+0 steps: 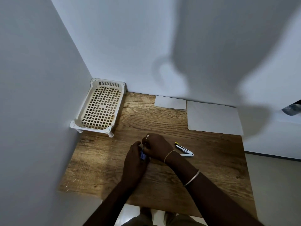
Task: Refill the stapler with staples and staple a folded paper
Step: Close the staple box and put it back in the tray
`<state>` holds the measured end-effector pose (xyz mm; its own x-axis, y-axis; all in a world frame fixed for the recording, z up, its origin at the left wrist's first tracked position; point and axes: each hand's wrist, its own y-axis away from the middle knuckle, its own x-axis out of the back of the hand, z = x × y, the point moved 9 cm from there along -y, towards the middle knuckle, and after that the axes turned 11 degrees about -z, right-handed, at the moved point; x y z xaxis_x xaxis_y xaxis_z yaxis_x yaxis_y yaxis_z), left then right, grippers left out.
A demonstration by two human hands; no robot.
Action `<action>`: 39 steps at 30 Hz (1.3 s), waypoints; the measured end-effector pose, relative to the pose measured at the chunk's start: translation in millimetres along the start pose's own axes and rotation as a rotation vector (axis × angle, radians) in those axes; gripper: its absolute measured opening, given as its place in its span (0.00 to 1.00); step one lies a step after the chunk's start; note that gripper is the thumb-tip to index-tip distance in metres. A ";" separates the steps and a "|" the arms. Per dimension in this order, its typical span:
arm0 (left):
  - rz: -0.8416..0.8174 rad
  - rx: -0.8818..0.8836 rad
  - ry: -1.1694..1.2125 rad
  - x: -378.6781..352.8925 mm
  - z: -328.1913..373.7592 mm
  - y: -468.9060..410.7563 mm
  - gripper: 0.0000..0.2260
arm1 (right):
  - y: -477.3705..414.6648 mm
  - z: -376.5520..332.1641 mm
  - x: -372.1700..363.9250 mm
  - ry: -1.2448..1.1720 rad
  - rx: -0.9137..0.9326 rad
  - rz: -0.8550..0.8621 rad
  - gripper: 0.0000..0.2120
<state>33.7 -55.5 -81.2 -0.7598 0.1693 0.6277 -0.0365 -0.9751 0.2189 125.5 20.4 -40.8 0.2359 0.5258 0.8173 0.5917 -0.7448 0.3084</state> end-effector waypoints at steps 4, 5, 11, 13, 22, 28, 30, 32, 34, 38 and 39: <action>0.005 0.018 0.015 -1.1 -0.5 0.4 0.33 | -5.4 3.2 -6.7 0.029 -0.006 -0.039 0.10; 0.006 0.022 0.020 -0.9 -0.6 0.4 0.33 | -6.0 4.4 -8.2 0.052 -0.011 -0.052 0.10; 0.012 0.021 0.033 -0.7 -0.4 0.8 0.29 | -2.5 0.0 -10.0 0.013 0.016 -0.028 0.11; 0.015 0.025 0.046 0.1 -1.6 0.8 0.28 | -3.0 -2.8 -16.6 0.021 0.018 -0.074 0.10; 0.032 0.023 0.031 0.3 -1.3 -1.1 0.28 | -12.1 10.5 -13.1 0.116 -0.052 -0.107 0.10; 0.026 0.028 0.024 -2.0 -3.7 -2.0 0.29 | -10.0 12.0 -13.6 0.054 -0.060 -0.072 0.15; 0.028 0.025 0.021 -1.7 -2.9 -1.7 0.28 | -9.6 14.0 -12.4 0.046 -0.074 -0.057 0.16; 0.039 0.032 0.025 -0.4 -2.3 -2.1 0.25 | -9.7 16.4 -11.7 0.045 -0.091 -0.063 0.15; 0.059 0.035 0.029 0.9 -2.2 -2.4 0.21 | -8.4 19.2 -11.0 0.023 -0.098 -0.072 0.15; 0.055 0.019 0.021 -0.7 -4.1 -2.9 0.23 | -4.3 22.9 -9.9 -0.012 -0.088 -0.061 0.14; 0.051 0.017 0.018 -1.5 -5.0 -2.9 0.25 | -3.8 23.2 -10.5 -0.014 -0.090 -0.063 0.14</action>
<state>31.6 -53.6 -86.5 -0.7718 0.1166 0.6251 0.0134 -0.9798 0.1994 138.7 27.2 -61.8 0.2114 0.5779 0.7882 0.5346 -0.7435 0.4018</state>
